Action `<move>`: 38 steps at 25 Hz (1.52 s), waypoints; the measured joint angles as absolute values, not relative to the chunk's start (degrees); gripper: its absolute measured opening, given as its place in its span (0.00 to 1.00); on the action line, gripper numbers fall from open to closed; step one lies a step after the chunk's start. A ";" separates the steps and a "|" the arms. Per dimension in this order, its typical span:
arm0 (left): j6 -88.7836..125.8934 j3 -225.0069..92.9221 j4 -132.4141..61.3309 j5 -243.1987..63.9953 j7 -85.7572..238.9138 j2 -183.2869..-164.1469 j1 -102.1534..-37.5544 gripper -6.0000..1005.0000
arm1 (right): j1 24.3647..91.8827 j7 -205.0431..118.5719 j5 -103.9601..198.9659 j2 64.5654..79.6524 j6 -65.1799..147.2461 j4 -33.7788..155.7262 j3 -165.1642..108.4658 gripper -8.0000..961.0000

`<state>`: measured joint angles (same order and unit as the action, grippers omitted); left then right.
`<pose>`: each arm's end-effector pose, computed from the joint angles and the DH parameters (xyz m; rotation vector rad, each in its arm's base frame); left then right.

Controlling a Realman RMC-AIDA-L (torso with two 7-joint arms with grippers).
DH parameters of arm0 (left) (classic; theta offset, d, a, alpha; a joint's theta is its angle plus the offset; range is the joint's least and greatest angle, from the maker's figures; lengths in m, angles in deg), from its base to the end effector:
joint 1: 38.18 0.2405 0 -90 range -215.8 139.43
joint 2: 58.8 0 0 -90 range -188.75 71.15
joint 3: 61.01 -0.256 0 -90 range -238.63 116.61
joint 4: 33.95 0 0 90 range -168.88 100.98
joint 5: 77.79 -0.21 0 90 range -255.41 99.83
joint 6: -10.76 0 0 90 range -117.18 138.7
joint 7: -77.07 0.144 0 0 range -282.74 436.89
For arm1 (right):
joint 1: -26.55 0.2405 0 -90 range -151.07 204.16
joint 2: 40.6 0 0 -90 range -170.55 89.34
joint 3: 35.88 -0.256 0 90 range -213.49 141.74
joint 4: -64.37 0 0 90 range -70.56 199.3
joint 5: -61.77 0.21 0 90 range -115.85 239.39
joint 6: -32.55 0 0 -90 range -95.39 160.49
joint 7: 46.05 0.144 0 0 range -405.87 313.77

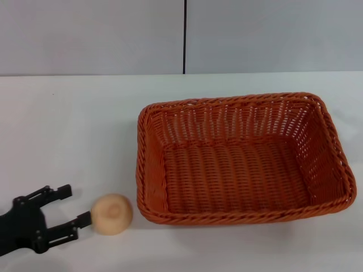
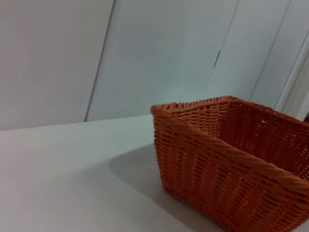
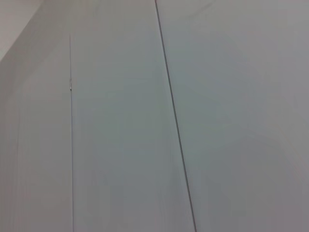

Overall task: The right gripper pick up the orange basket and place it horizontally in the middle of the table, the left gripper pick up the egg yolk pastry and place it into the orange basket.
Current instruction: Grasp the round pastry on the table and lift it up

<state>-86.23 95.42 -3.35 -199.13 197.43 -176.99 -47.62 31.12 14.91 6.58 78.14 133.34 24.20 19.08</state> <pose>-0.3707 0.1888 0.0079 -2.4946 -0.8094 -0.7028 0.2873 0.2375 0.0823 -1.9664 0.3041 1.3847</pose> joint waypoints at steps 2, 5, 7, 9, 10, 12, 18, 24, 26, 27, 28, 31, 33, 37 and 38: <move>-86.23 95.42 -3.35 -199.13 197.43 -176.99 -47.62 0.81 | 31.07 14.89 6.58 78.14 133.36 24.35 19.07 0.40; -83.52 95.39 -7.44 -199.14 200.03 -176.99 -48.77 0.81 | 31.11 14.79 6.57 78.11 133.38 24.99 18.95 0.40; -82.80 94.94 -8.32 -199.15 200.31 -176.98 -49.09 0.81 | 31.16 14.73 6.45 78.07 133.39 25.19 18.74 0.40; -82.55 94.27 -8.67 -199.17 200.34 -176.98 -49.25 0.81 | 31.16 14.71 6.39 78.05 133.40 25.21 18.65 0.40; -82.46 93.97 -8.88 -199.17 200.38 -177.00 -49.35 0.81 | 31.16 14.71 6.39 78.05 133.40 25.22 18.64 0.40; -82.32 92.93 -9.25 -199.18 200.44 -177.02 -49.54 0.81 | 31.16 14.70 6.38 78.05 133.36 25.27 18.63 0.40; -81.48 90.54 -9.43 -199.09 200.12 -176.99 -49.58 0.81 | 31.23 14.62 6.32 78.05 133.11 25.70 18.61 0.40; -81.24 90.94 -9.43 -198.83 199.98 -177.01 -49.30 0.58 | 31.22 14.59 6.20 78.05 133.03 25.80 18.61 0.40; -81.19 90.96 -9.49 -198.79 199.83 -177.01 -49.29 0.52 | 31.20 14.59 6.17 78.04 133.02 25.80 18.57 0.40; -81.18 90.98 -9.55 -198.75 199.77 -177.04 -49.28 0.49 | 31.20 14.59 6.16 78.05 133.01 25.80 18.55 0.40; -81.16 91.01 -9.67 -198.69 199.75 -177.07 -49.28 0.45 | 31.18 14.59 6.16 78.03 133.00 25.80 18.52 0.40; -81.17 91.03 -9.95 -198.63 199.82 -177.08 -49.32 0.36 | 31.05 14.59 6.13 77.97 133.00 25.80 18.45 0.40; -81.16 91.04 -10.12 -198.56 200.04 -177.04 -49.34 0.29 | 30.98 14.59 6.13 77.95 133.00 25.80 18.44 0.40; -81.68 92.63 -9.87 -197.99 199.88 -176.89 -49.28 0.22 | 30.86 14.59 6.13 77.95 133.00 25.79 18.35 0.40; -82.23 94.05 -9.64 -197.94 199.78 -176.83 -49.23 0.21 | 30.84 14.59 6.12 77.95 133.01 25.79 18.27 0.40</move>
